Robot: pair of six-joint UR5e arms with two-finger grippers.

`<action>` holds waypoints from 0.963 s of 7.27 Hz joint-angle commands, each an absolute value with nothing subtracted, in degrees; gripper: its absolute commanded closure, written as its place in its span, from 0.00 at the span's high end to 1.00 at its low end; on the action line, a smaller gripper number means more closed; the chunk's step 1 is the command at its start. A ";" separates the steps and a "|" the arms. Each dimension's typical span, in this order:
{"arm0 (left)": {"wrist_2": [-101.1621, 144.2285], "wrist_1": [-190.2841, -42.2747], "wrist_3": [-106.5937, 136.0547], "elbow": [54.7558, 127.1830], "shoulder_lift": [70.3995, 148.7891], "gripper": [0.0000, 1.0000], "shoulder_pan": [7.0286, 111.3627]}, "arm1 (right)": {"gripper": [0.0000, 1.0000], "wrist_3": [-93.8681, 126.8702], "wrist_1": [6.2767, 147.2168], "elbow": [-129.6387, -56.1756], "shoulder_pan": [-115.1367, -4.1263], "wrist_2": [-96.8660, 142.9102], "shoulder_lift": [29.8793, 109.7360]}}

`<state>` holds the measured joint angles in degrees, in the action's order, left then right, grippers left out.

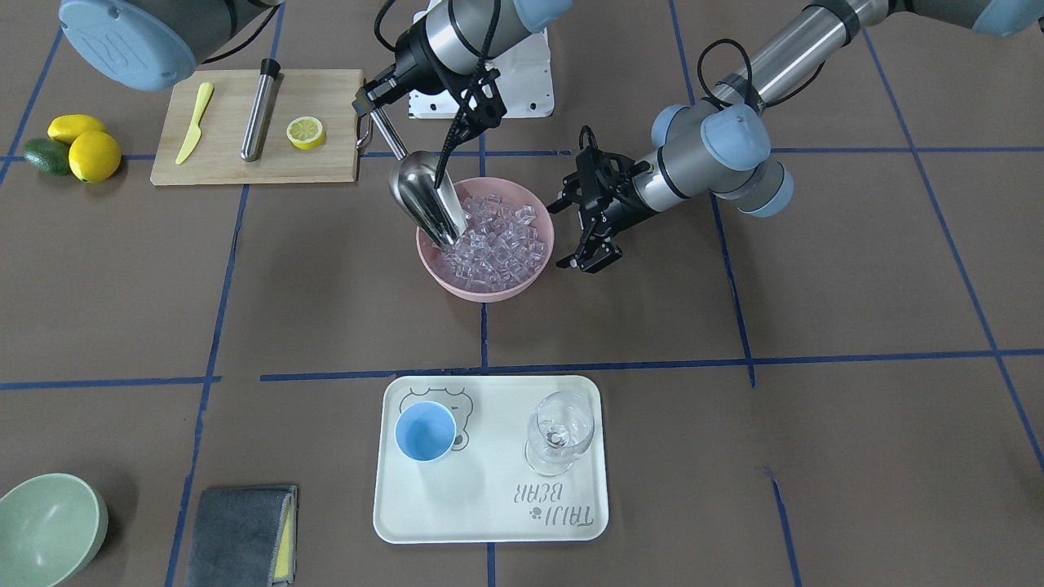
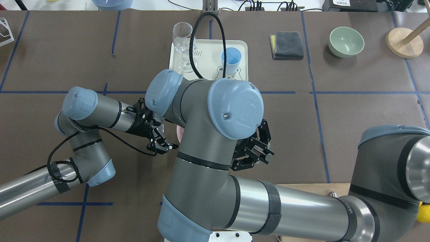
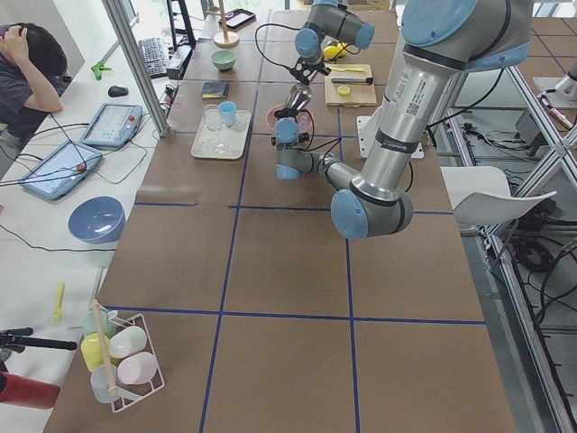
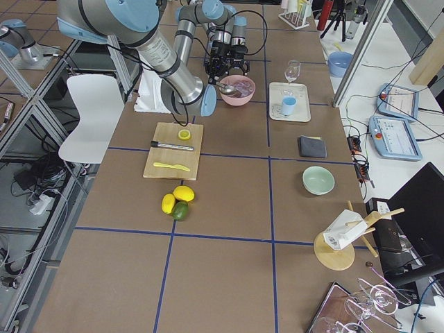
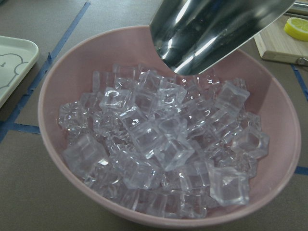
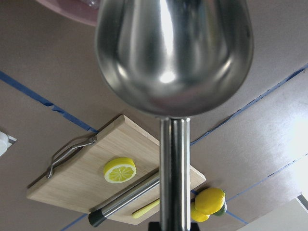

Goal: Put ice in cup with scoop
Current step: 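Dig the scoop into the ice cubes while the left gripper holds the bowl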

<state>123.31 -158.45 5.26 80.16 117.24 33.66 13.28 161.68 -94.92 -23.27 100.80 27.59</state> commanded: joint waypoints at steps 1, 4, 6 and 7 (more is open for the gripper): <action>123.31 -158.47 5.27 80.16 117.25 1.00 33.75 | 0.00 13.18 158.57 -91.33 -23.29 100.46 27.07; 123.31 -158.47 5.27 80.16 117.25 1.00 34.01 | 0.00 13.18 149.44 -90.61 -23.47 100.28 30.14; 123.31 -158.47 5.27 80.16 117.25 1.00 34.01 | 0.00 13.18 146.45 -93.84 -23.64 100.37 32.50; 123.31 -158.47 5.19 80.16 117.33 1.00 34.10 | 0.00 13.18 144.34 -99.35 -23.64 100.37 36.87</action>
